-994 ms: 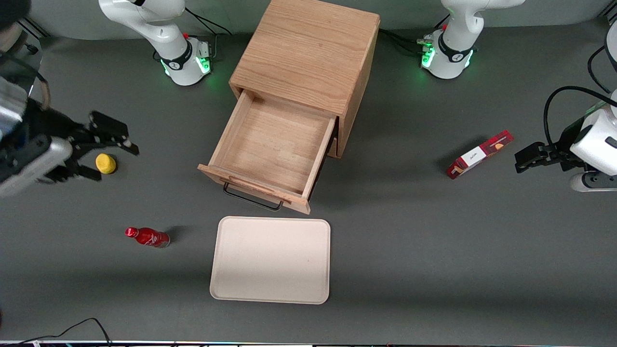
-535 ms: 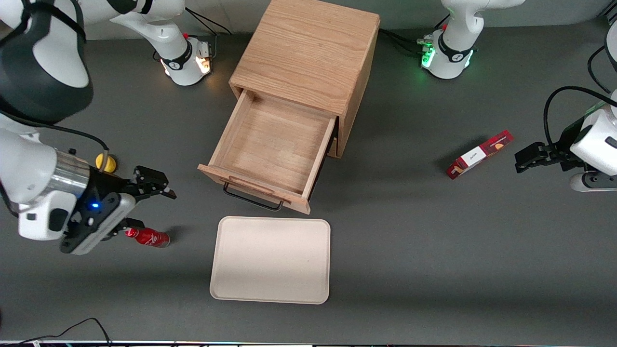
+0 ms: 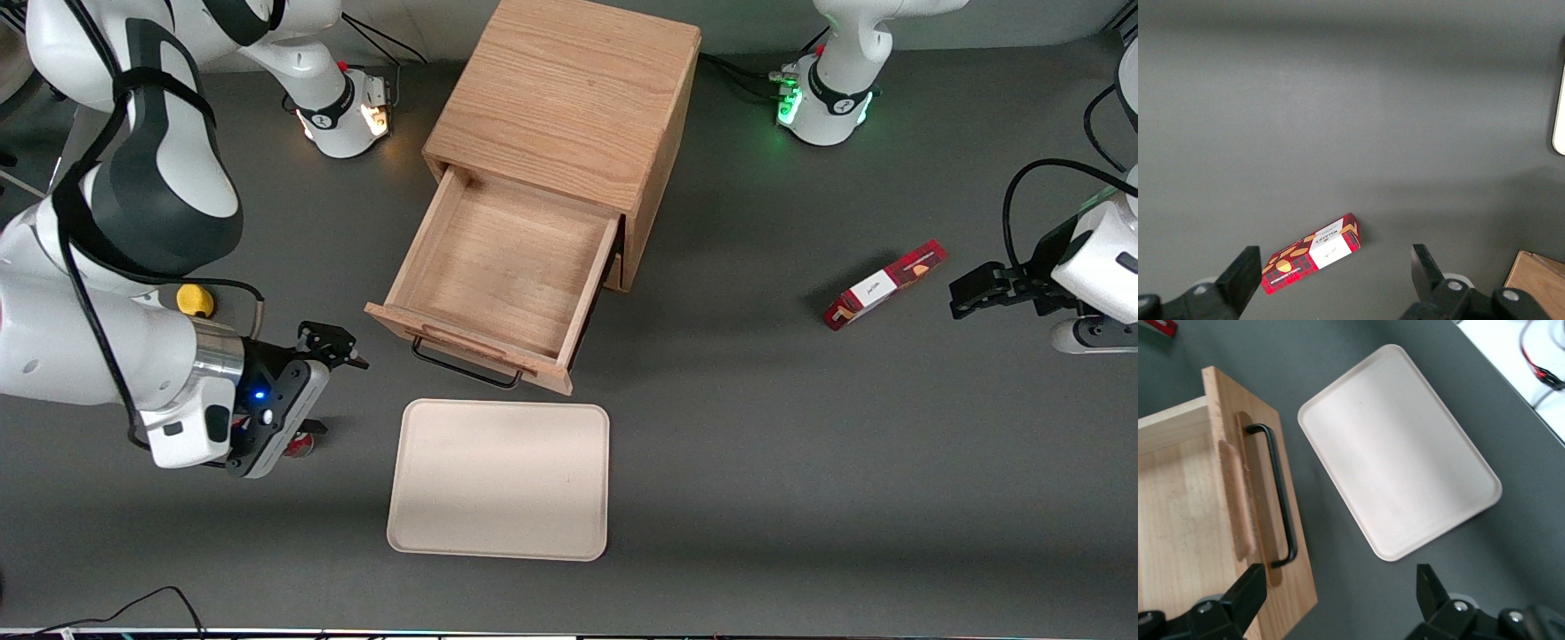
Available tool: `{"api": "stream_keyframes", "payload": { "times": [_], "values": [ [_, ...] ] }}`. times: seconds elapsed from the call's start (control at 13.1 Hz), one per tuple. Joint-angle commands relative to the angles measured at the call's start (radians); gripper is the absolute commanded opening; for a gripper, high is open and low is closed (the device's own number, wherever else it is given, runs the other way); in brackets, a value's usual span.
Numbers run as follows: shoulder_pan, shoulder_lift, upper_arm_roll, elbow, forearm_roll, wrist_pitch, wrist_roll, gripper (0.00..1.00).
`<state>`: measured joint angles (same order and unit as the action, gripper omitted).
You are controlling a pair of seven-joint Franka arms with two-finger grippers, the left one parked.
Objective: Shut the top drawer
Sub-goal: 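Swing the right gripper in toward the open drawer's front panel, then lower the right gripper against the drawer front beside the black handle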
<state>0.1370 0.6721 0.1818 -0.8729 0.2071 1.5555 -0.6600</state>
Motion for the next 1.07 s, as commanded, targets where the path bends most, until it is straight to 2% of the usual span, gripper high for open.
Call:
{"api": "stream_keyframes", "payload": {
  "times": [0.0,0.54,0.99],
  "values": [
    [-0.01,0.046,0.036,0.04,0.0,0.058,-0.083,1.0],
    [0.007,0.124,0.041,0.038,-0.034,-0.018,-0.136,1.0],
    [0.048,0.162,0.039,0.038,-0.037,-0.048,-0.081,1.0]
  ]
}}
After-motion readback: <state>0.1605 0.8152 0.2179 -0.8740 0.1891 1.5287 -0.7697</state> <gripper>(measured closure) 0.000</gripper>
